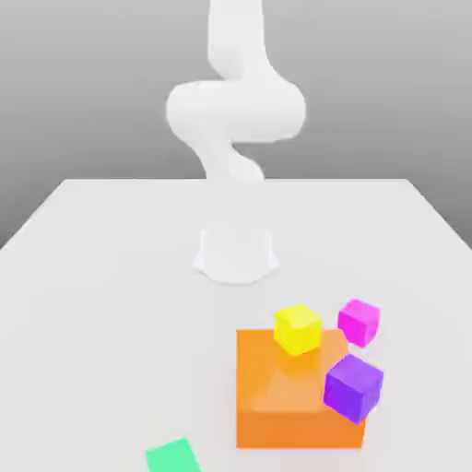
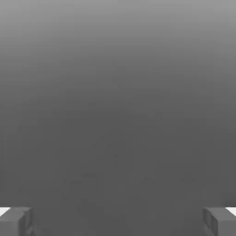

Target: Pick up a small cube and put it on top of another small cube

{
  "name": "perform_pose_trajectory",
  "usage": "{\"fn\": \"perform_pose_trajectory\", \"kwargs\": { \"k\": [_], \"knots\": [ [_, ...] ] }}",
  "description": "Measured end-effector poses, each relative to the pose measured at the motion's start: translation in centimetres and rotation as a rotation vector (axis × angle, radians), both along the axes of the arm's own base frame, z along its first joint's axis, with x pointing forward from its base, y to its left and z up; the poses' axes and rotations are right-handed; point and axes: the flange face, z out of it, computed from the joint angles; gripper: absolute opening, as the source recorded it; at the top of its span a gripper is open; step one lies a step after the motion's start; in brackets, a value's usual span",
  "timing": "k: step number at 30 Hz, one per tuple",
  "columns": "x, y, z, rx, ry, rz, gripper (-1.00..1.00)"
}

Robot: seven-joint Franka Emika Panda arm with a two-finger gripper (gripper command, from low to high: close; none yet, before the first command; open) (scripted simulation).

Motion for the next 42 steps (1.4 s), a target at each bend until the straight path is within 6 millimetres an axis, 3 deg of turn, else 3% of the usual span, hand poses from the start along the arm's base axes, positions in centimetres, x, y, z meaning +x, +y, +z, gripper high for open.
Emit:
{"fn": "perform_pose_trajectory", "kwargs": {
  "k": [7,15,20,25,30,35,42],
  "knots": [
    [3.3,5.7,-10.5,-0.21,0.124,0.39,0.0],
    [2.8,12.4,-22.4,-0.428,0.227,0.858,0.0],
    [0.3,15.9,-29.5,-0.554,0.274,1.164,0.0],
    [-3.5,18.4,-36.2,-0.67,0.307,1.479,0.0],
    [-8.3,19.7,-42.2,-0.773,0.328,1.802,0.0],
    [-13.3,19.7,-47.2,-0.856,0.335,2.116,0.0],
    [-13.9,19.8,-52.4,-0.863,0.331,2.17,0.0]
  ]
}}
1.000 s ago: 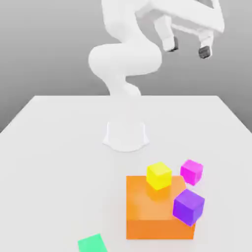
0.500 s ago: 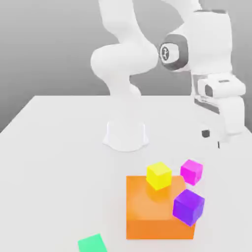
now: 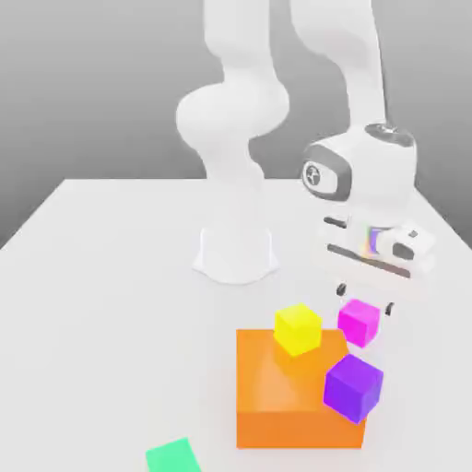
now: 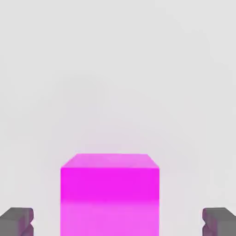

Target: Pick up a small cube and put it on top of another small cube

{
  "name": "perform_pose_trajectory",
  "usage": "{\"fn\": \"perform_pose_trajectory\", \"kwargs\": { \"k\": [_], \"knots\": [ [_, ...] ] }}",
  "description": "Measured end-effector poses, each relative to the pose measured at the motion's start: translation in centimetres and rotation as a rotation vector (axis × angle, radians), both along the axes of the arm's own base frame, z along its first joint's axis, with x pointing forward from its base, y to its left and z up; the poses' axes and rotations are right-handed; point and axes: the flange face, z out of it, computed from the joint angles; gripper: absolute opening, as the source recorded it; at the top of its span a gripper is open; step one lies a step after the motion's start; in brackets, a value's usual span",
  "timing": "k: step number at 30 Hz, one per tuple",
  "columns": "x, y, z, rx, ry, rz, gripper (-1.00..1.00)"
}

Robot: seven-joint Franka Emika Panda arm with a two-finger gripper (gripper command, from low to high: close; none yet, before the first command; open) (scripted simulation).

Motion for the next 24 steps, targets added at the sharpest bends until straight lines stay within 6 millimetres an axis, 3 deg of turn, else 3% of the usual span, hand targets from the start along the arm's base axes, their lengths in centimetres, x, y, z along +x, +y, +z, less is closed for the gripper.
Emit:
{"fn": "perform_pose_trajectory", "kwargs": {
  "k": [2,3,9,11,19,24],
  "knots": [
    [-0.1,-0.2,-1.5,-0.003,-0.002,-0.002,0.0],
    [-0.2,-0.2,-1.9,-0.004,-0.003,-0.002,-1.0],
    [-0.2,-0.2,-2.2,-0.006,-0.001,-0.002,-1.0],
    [-0.1,-0.1,-1.4,-0.003,0.0,-0.002,-1.0],
    [0.0,-0.3,4.2,-0.004,0.0,-0.009,-1.0],
    [4.7,-3.4,8.9,-0.005,-0.003,-0.208,-1.0]
  ]
}}
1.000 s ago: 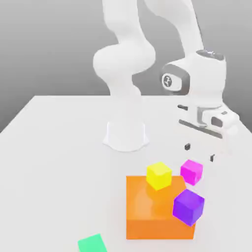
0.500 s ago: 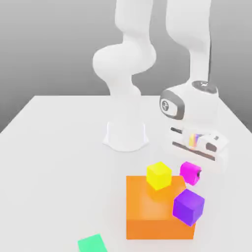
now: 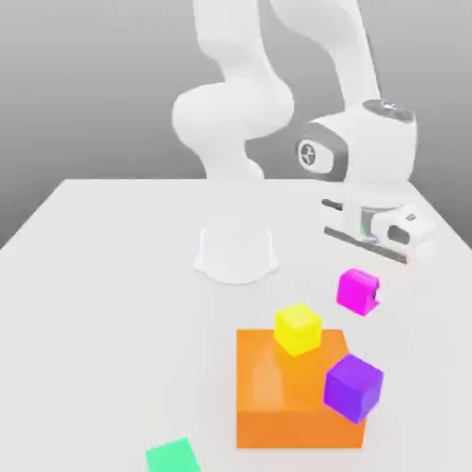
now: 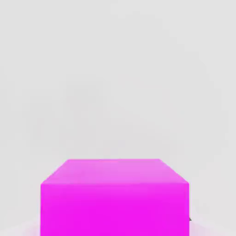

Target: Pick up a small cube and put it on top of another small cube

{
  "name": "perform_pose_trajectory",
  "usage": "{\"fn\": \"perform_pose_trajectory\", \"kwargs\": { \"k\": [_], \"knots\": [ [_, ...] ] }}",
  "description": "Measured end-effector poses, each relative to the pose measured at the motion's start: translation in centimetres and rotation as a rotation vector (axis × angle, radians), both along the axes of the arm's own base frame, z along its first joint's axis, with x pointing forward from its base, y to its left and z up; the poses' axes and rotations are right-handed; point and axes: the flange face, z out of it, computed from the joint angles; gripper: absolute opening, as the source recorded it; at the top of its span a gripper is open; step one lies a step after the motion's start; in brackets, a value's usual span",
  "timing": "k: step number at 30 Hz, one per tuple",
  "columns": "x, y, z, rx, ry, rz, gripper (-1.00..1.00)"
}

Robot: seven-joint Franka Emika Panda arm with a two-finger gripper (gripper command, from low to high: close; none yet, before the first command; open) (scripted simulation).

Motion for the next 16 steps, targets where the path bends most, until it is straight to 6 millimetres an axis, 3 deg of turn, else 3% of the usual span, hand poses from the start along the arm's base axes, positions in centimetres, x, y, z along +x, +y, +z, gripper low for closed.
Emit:
{"fn": "perform_pose_trajectory", "kwargs": {
  "k": [7,12,13,16],
  "knots": [
    [5.2,-8.0,6.9,-0.001,0.002,-0.324,-1.0],
    [5.7,-8.9,2.9,0.001,0.004,-0.36,-1.0],
    [5.6,-9.0,1.9,0.0,0.003,-0.361,1.0],
    [5.6,-9.0,1.9,0.0,0.003,-0.361,1.0]
  ]
}}
